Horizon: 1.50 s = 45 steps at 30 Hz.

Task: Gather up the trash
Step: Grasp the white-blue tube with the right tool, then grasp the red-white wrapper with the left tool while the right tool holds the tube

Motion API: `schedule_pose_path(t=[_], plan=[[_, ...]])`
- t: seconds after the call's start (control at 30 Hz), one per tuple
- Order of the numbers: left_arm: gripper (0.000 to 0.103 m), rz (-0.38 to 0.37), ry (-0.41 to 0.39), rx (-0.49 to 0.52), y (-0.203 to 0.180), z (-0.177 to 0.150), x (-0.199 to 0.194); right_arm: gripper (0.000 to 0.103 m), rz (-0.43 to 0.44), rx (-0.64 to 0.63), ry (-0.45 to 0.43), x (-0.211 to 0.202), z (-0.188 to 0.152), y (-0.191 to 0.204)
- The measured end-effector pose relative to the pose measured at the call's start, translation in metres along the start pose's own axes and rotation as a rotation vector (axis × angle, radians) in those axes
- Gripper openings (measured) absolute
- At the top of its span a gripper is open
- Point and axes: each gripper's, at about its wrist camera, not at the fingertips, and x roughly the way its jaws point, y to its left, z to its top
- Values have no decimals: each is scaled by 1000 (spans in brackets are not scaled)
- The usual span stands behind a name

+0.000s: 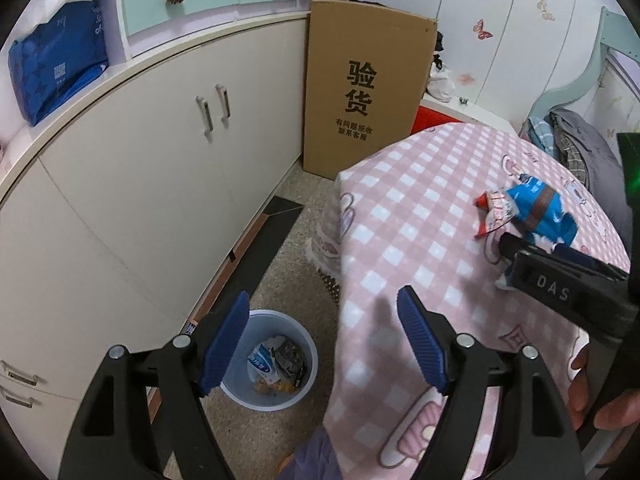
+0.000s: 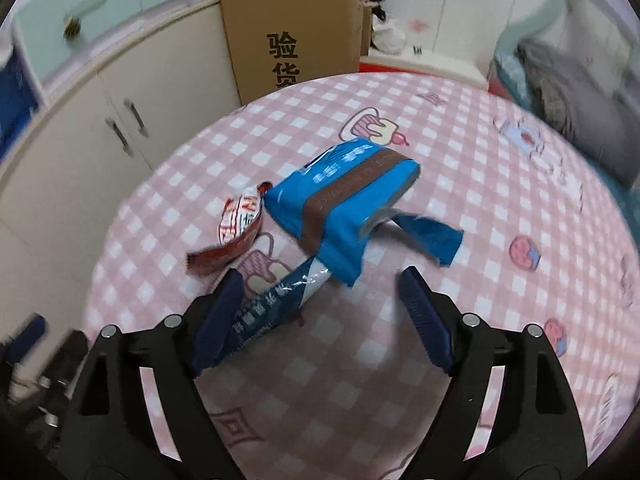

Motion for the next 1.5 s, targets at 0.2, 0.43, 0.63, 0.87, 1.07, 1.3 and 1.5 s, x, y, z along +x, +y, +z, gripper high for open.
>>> schedule_pose_path(t=[0.2, 0.43, 0.63, 0.87, 1.07, 1.3, 1.5], plan=[[75, 0, 7, -5, 3, -6, -2, 15, 72, -21, -7, -12, -7, -24], [75, -16, -11, 9, -8, -5, -10, 12, 230, 66, 39, -25, -22, -67], [80, -49, -31, 45, -29, 2, -16, 12, 250, 128, 7, -44, -26, -100], [84, -74, -32, 135, -71, 18, -8, 12, 200, 203, -39, -49, -8, -144], [85, -104, -11, 182, -105, 36, 12, 12, 175, 223, -31, -40, 1, -167], [82, -136, -6, 192, -128, 50, 35, 12, 185, 241, 21, -14, -1, -177], [22, -153, -11, 182, -131, 50, 48, 12, 195, 229, 4, -11, -1, -179]])
